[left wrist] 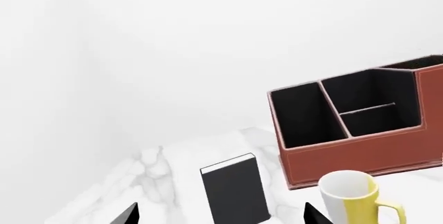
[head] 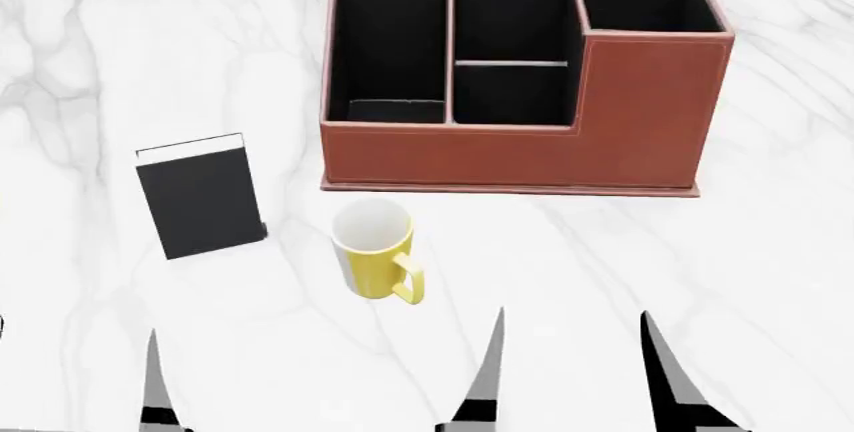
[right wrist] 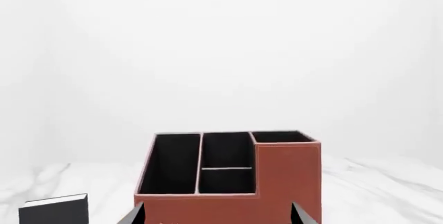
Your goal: Pick up the yellow and white mug and place it to the right of the caddy.
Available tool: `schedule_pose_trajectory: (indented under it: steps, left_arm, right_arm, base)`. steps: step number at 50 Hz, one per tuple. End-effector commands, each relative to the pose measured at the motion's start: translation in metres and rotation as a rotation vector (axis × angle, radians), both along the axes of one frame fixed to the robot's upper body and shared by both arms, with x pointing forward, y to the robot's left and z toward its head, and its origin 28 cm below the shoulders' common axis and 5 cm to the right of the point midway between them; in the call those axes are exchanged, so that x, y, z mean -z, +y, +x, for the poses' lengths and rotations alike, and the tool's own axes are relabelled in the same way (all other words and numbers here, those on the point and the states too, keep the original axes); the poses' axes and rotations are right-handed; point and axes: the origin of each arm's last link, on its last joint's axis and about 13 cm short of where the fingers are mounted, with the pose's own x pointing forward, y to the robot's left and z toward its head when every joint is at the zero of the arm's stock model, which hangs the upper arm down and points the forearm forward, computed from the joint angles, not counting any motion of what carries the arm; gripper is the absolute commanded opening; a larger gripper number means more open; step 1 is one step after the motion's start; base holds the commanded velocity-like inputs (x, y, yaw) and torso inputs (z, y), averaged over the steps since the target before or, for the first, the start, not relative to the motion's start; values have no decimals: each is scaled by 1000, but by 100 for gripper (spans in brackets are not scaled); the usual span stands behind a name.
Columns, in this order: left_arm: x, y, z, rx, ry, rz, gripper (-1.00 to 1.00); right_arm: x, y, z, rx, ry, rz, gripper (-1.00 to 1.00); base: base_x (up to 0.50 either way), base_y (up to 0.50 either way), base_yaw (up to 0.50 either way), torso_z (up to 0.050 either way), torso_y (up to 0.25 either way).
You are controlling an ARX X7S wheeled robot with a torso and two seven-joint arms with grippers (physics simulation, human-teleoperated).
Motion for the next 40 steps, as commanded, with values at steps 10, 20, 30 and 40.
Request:
schedule_pose_trajectory:
  steps: [10, 20, 30, 40]
  left_arm:
    - [-55, 1, -23, -44, -186, 49, 100]
    - [-76, 1, -37, -98, -262, 115, 100]
    - [-97, 15, -59, -345, -356, 192, 100]
    - [-90, 55, -87, -684, -496, 176, 100]
  right_arm:
    - [-69, 9, -25, -43, -188, 11, 100]
    - [-94, 9, -41, -48, -292, 20, 100]
    - [-112, 7, -58, -46, -349, -2, 100]
    - [-132, -13, -66, 14, -451, 20, 100]
  base:
    - [0, 0, 0, 0, 0]
    - [0, 0, 0, 0, 0]
    - [0, 0, 0, 0, 0]
    - [0, 0, 0, 0, 0]
